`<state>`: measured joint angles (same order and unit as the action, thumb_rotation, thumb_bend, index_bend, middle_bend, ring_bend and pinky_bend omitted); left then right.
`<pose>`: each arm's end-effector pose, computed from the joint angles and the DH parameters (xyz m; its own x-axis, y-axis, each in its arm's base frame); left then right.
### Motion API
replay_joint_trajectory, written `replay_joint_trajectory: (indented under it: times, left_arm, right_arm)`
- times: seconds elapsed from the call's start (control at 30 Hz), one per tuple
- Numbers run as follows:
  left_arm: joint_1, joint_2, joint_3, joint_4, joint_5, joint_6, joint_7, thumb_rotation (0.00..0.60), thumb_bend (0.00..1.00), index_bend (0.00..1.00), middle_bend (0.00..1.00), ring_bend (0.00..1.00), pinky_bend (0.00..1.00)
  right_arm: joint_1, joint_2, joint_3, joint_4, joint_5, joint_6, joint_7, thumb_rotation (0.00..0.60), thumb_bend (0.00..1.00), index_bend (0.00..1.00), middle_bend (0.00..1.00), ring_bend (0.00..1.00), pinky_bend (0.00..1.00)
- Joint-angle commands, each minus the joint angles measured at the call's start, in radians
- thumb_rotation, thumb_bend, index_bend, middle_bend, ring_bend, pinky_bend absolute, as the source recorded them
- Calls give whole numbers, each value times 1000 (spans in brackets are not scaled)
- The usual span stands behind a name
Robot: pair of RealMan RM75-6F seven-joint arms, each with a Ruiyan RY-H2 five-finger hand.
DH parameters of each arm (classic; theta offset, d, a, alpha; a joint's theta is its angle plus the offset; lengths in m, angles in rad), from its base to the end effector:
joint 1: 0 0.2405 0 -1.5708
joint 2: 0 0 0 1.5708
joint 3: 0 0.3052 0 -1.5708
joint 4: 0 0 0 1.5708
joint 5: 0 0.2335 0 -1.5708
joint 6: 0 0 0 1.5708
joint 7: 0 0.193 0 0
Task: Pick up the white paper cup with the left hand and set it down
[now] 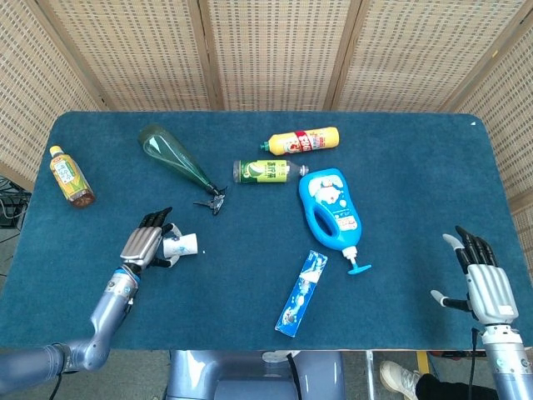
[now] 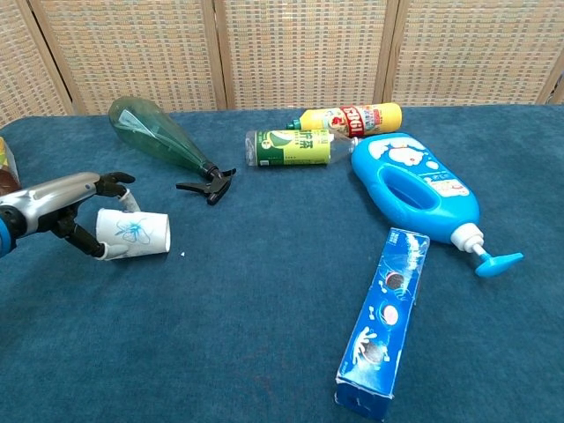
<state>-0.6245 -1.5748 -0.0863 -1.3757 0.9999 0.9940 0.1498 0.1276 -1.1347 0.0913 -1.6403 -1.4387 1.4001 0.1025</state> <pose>-0.2743 0.3983 -0.0638 0.2642 0.3760 0.8881 0.9644 -0.0919 -0.2480 -0.3576 -0.2597 0.1464 0.2465 -0.0339 0.9686 -0.9690 0.0090 0.2469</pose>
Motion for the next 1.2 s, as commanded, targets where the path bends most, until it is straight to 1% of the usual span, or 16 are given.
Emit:
replay_joint_trajectory:
  times: [0.03, 0.13, 0.2, 0.23, 0.3, 0.4, 0.5, 0.57, 0.63, 0.7, 0.8, 0.87, 0.93, 1.0, 1.07, 1.2]
  left_arm:
    - [5, 17, -5, -12, -6, -5, 13, 600, 277, 312, 0, 0, 0]
    - [3, 44, -15, -37, -27, -15, 41, 576, 257, 232, 0, 0, 0]
    - [-2, 64, -23, -61, -43, -22, 66, 533, 240, 163, 0, 0, 0]
    - [-5, 73, -26, -73, -50, -25, 76, 523, 235, 139, 0, 0, 0]
    - [-7, 83, -30, -88, -58, -28, 87, 514, 230, 78, 0, 0, 0]
    - [-16, 104, -39, -117, -72, -26, 121, 514, 228, 57, 0, 0, 0]
    - [-38, 130, -53, -164, -101, -25, 185, 514, 229, 59, 0, 0, 0]
    - [-64, 154, -57, -207, -161, -44, 251, 514, 229, 75, 0, 0, 0]
    - [-100, 178, -55, -255, -247, -57, 344, 514, 233, 108, 0, 0, 0]
    - [-137, 187, -54, -298, -329, -47, 427, 514, 237, 120, 0, 0, 0]
    - [-184, 188, -51, -343, -442, -32, 513, 514, 239, 139, 0, 0, 0]
    - [-223, 188, -42, -362, -527, -30, 575, 514, 241, 154, 0, 0, 0]
    - [-254, 183, -38, -368, -588, -21, 616, 514, 243, 162, 0, 0, 0]
    - [-282, 174, -32, -372, -636, -6, 650, 514, 244, 176, 0, 0, 0]
    - [-300, 162, -28, -373, -660, 12, 670, 514, 246, 201, 0, 0, 0]
    - [-323, 141, -18, -369, -681, 41, 695, 514, 247, 260, 0, 0, 0]
  right_arm:
    - [0, -2, -1, 0, -1, 0, -4, 600, 104, 0, 0, 0, 0]
    - [-1, -2, -1, -2, -3, 3, -6, 600, 104, 0, 0, 0, 0]
    - [-1, -2, 0, -1, -2, 5, -5, 600, 104, 0, 0, 0, 0]
    - [-1, -3, 0, -1, -2, 5, -4, 600, 104, 0, 0, 0, 0]
    - [-1, -3, 0, 0, -2, 5, -4, 600, 104, 0, 0, 0, 0]
    - [-1, -3, 0, 0, -2, 4, -3, 600, 103, 0, 0, 0, 0]
    - [-1, -3, -1, 0, -4, 5, -4, 600, 103, 0, 0, 0, 0]
    - [-1, -4, -1, 0, -3, 6, -5, 600, 103, 0, 0, 0, 0]
    - [-2, -3, 0, -1, -4, 6, -3, 600, 103, 0, 0, 0, 0]
    - [-2, -3, 0, -1, -4, 7, -1, 600, 104, 0, 0, 0, 0]
    - [-3, -1, 0, -1, -5, 8, 2, 600, 104, 0, 0, 0, 0]
    - [-3, 0, 0, -2, -5, 9, 6, 600, 104, 0, 0, 0, 0]
    - [-4, 2, 2, -2, -5, 10, 10, 600, 104, 0, 0, 0, 0]
    - [-4, 4, 3, -2, -3, 11, 16, 600, 104, 0, 0, 0, 0]
    - [-4, 6, 4, -2, -3, 11, 22, 600, 104, 0, 0, 0, 0]
    - [-4, 7, 3, -2, -5, 10, 25, 600, 104, 0, 0, 0, 0]
